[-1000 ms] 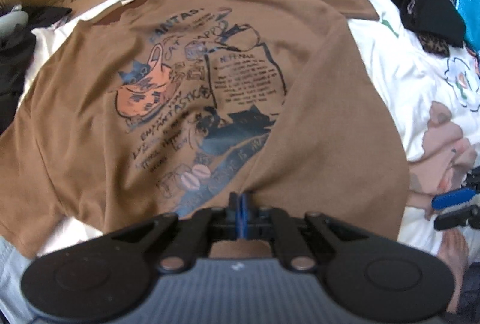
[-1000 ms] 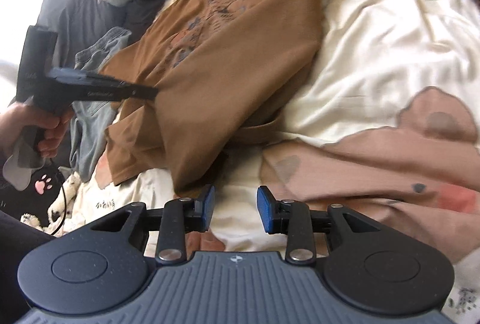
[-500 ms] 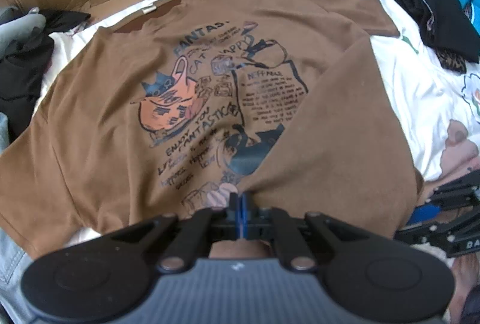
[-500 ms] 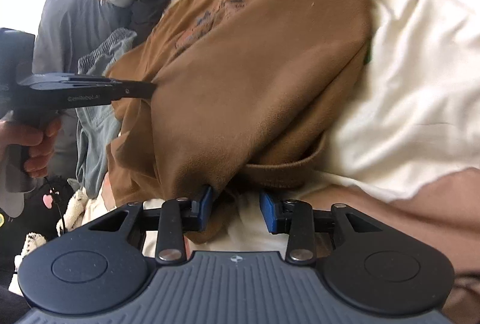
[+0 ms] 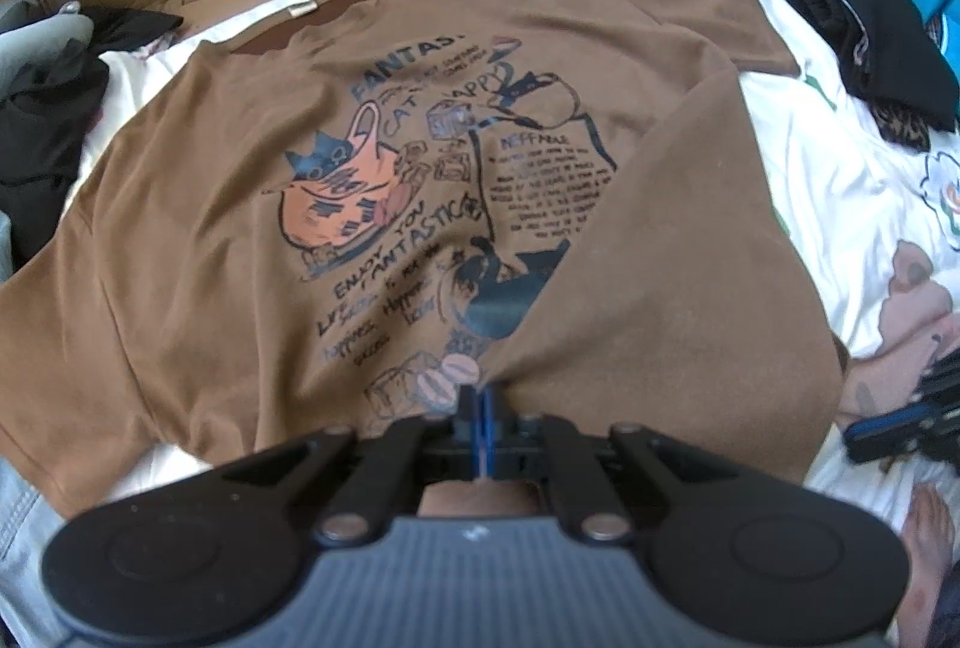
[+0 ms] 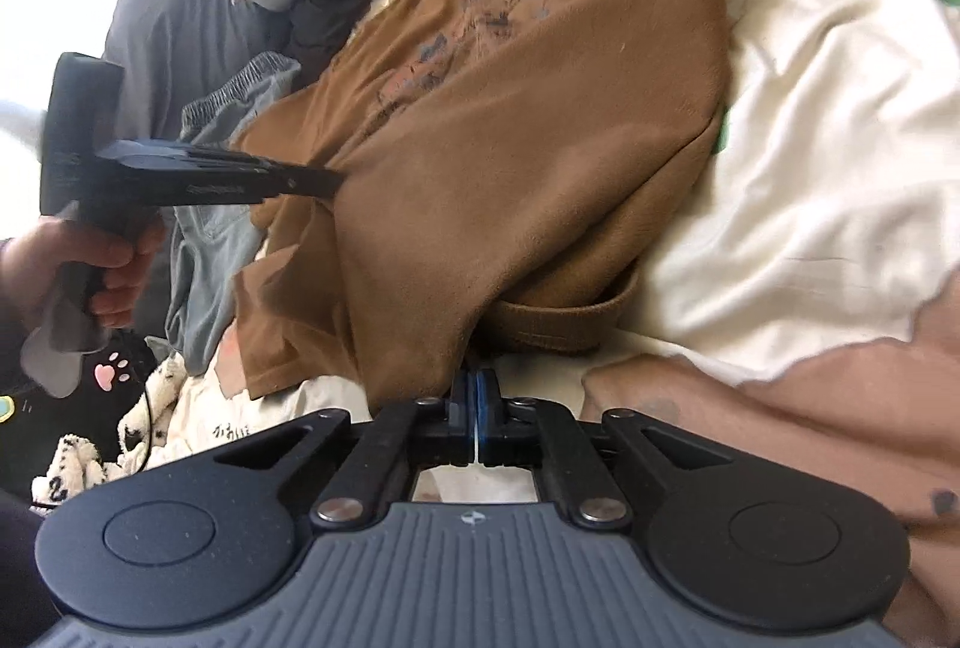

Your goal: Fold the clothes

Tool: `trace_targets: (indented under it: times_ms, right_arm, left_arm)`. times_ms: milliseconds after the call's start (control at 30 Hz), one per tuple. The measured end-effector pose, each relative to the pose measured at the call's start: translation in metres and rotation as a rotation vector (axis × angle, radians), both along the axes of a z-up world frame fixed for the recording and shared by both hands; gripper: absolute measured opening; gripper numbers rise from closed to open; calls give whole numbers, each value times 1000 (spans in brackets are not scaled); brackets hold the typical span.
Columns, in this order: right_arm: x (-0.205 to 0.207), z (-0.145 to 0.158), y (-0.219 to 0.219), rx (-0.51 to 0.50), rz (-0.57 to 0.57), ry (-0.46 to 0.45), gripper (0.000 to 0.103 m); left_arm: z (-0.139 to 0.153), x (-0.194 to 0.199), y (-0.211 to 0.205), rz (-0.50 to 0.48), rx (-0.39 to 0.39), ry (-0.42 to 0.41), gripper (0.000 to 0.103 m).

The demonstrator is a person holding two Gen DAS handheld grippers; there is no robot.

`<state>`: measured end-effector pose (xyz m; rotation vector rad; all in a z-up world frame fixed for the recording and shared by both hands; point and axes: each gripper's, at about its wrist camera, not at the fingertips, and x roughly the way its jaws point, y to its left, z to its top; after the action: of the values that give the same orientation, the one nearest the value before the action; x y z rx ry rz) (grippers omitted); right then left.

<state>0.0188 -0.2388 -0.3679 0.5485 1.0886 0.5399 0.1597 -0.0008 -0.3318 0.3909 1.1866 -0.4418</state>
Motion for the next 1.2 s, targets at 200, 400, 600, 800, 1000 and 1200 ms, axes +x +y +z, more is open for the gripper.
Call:
trace_targets:
  times_ms: [200, 400, 600, 800, 1000, 1200]
  right_arm:
    - [0, -5, -2, -20, -24, 19, 3]
    - [16, -11, 31, -25, 65, 3, 20]
    - [20, -14, 41, -44, 74, -14, 14]
    - [12, -3, 27, -30, 91, -32, 0]
    - [-3, 15, 10, -6, 73, -34, 0]
    - [2, 1, 13, -48, 37, 17, 3]
  left_arm:
    - [4, 4, 5, 32, 4, -35, 2]
    - [14, 9, 4, 53, -7, -53, 2]
    - [11, 8, 5, 45, -2, -48, 2]
    - [13, 6, 5, 35, -15, -42, 2]
    - [10, 7, 8, 62, -22, -36, 2]
    - [11, 7, 9, 54, -15, -38, 2]
